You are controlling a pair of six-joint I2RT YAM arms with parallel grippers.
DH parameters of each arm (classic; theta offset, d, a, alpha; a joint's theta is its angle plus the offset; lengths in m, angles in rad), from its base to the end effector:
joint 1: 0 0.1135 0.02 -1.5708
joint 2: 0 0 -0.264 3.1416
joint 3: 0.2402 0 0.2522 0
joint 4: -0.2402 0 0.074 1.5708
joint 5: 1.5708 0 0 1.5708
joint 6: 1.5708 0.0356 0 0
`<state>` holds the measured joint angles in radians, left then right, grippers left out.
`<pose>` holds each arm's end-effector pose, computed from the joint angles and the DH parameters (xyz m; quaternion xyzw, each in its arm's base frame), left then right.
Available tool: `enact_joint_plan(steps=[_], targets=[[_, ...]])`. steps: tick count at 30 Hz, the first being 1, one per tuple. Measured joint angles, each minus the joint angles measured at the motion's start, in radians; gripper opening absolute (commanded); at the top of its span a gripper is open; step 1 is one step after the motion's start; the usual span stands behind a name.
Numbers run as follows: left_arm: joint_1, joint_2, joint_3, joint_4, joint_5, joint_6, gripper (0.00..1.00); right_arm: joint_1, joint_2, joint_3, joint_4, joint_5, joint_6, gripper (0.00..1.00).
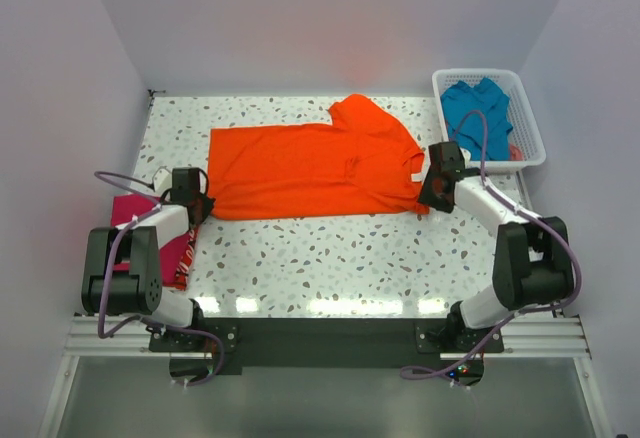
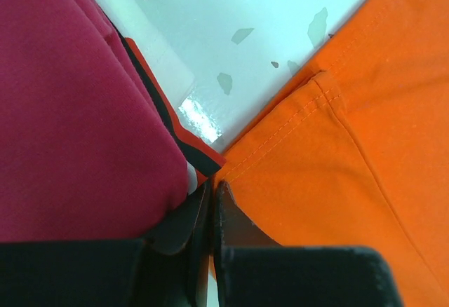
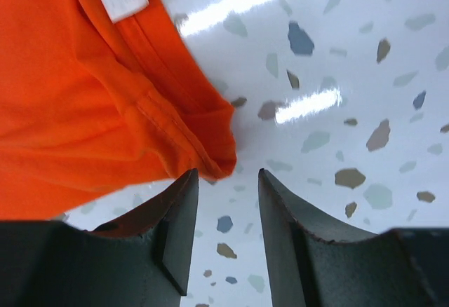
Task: Fold and stack the t-shirts
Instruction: Fold the tshirt
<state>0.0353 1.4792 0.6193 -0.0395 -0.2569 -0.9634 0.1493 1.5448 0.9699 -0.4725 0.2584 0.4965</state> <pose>0.2681 0.0185 0.1450 -0.4854 0.8019 -0.0381 0.3463 0.3035 0.0364 0.2007 0.1983 0.9377 -0.0366 0.2828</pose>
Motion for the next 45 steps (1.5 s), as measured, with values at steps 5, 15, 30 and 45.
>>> enact_joint_plan(steps=[5,15,30,45], targets=[[0.003,-0.001,-0.005,0.006,0.009,0.006,0.0,0.0,-0.097,-0.137,0.027,-0.037,0.052,0.4],[0.004,-0.003,-0.01,0.014,0.012,0.014,0.0,-0.011,-0.153,-0.259,0.191,-0.082,0.151,0.43],[0.008,-0.005,-0.01,0.014,0.019,0.018,0.0,-0.041,-0.095,-0.256,0.302,-0.093,0.195,0.03],[0.01,-0.006,-0.01,0.012,0.026,0.017,0.0,-0.043,-0.04,0.059,0.009,0.015,-0.032,0.13]])
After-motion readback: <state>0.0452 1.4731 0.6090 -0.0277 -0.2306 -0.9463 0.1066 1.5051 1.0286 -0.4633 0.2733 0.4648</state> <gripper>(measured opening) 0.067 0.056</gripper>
